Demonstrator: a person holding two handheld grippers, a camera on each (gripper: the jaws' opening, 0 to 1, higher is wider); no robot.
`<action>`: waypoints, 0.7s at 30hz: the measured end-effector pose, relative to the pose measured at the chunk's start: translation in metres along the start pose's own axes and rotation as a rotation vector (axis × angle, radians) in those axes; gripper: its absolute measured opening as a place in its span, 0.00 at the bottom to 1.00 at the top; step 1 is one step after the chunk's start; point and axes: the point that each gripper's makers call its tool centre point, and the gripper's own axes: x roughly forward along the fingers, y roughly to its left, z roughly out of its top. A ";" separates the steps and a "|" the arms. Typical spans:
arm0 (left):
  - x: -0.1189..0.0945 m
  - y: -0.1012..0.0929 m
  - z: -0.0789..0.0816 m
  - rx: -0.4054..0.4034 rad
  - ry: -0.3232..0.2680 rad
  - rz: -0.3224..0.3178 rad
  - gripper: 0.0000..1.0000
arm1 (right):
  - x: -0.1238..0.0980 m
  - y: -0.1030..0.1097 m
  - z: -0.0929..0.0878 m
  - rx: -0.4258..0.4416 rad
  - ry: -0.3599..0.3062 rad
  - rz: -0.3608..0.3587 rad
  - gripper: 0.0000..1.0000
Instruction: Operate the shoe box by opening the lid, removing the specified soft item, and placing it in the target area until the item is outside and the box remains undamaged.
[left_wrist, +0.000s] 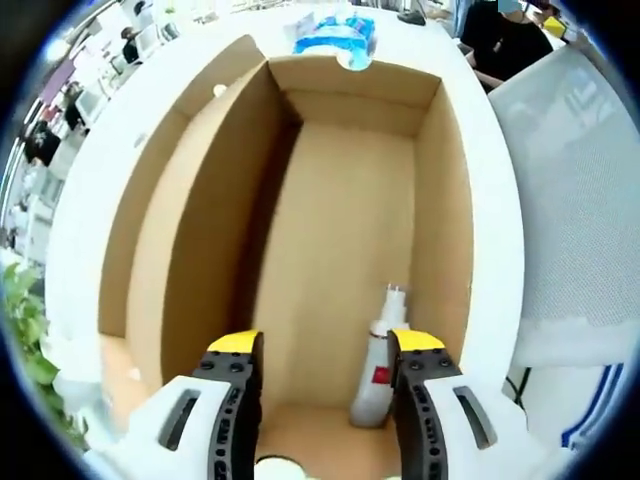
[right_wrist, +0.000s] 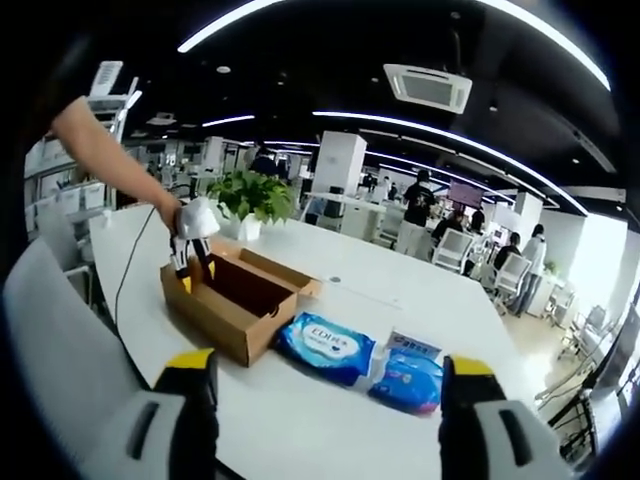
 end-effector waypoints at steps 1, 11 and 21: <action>0.000 0.000 0.000 0.009 0.002 -0.004 0.51 | 0.000 0.001 -0.001 -0.002 0.005 0.002 0.93; 0.008 -0.013 -0.008 0.069 0.041 -0.100 0.54 | 0.001 0.001 -0.003 0.000 0.016 0.006 0.93; 0.019 -0.015 -0.011 0.082 0.071 -0.116 0.53 | 0.001 -0.002 -0.004 0.013 0.020 -0.005 0.92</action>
